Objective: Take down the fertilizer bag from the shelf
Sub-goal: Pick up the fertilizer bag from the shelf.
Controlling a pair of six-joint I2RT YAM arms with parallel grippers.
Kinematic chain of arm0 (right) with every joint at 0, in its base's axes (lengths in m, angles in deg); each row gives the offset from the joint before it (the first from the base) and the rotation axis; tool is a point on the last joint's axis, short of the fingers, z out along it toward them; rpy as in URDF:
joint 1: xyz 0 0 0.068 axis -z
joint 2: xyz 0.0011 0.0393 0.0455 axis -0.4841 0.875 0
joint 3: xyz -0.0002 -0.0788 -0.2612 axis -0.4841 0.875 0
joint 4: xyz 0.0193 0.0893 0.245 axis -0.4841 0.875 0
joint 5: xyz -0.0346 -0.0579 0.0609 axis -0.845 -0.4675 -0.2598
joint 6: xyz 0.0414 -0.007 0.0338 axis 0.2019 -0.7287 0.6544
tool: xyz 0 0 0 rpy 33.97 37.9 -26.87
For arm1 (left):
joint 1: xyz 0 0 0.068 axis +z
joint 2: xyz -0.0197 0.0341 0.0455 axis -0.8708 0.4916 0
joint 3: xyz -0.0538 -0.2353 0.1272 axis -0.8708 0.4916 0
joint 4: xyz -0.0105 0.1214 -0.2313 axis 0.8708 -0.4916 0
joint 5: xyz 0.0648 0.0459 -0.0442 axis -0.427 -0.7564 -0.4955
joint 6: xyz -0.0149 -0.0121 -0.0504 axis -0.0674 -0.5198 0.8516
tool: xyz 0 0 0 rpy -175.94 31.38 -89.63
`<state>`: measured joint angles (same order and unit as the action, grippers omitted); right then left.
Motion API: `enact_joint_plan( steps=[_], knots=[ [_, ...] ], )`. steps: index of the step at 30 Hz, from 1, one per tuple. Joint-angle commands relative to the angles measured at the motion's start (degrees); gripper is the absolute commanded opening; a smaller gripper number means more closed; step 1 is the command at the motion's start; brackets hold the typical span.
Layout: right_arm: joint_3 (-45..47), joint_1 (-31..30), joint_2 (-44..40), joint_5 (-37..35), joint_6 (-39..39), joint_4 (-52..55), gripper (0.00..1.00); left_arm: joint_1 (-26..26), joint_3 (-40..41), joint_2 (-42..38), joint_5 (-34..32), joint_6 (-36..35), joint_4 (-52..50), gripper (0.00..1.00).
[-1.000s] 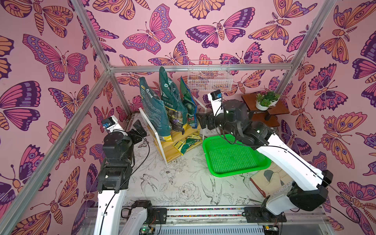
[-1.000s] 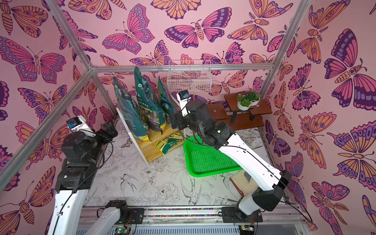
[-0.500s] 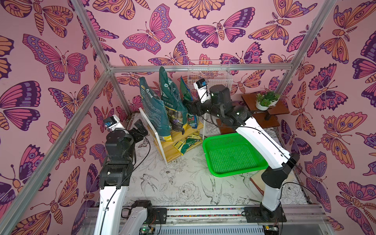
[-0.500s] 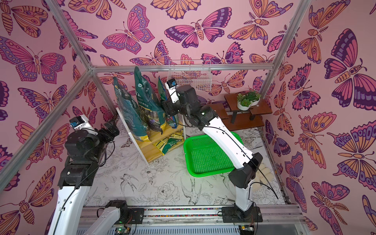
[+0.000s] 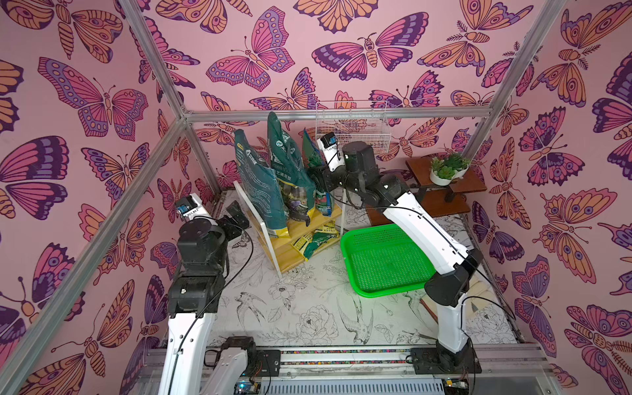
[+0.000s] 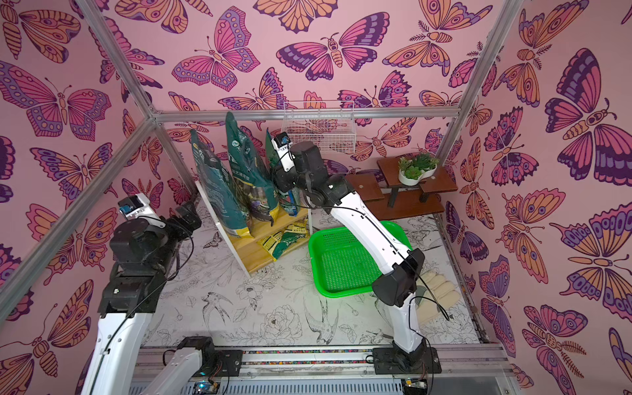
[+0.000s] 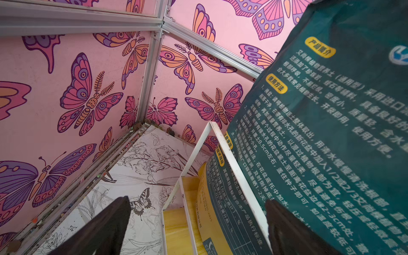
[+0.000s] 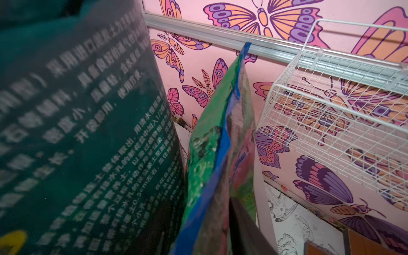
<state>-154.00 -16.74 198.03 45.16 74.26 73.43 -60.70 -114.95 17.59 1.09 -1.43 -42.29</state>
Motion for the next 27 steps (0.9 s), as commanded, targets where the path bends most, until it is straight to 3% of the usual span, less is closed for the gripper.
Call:
enact_joint_plan(
  steps=[1,6,27],
  knots=[
    [-2.87,0.49,1.0,0.84,-0.28,-1.47,0.33,-0.16,0.96,-0.85,0.44,-1.09,1.37,1.0],
    [-3.05,0.5,0.46,1.28,-0.54,-2.99,0.01,-0.21,1.12,-0.88,0.24,-1.38,1.3,1.0],
    [-3.51,0.46,-8.04,3.11,-3.0,-7.13,0.0,-0.21,0.25,-0.96,-0.94,-1.54,1.37,1.0]
  ],
)
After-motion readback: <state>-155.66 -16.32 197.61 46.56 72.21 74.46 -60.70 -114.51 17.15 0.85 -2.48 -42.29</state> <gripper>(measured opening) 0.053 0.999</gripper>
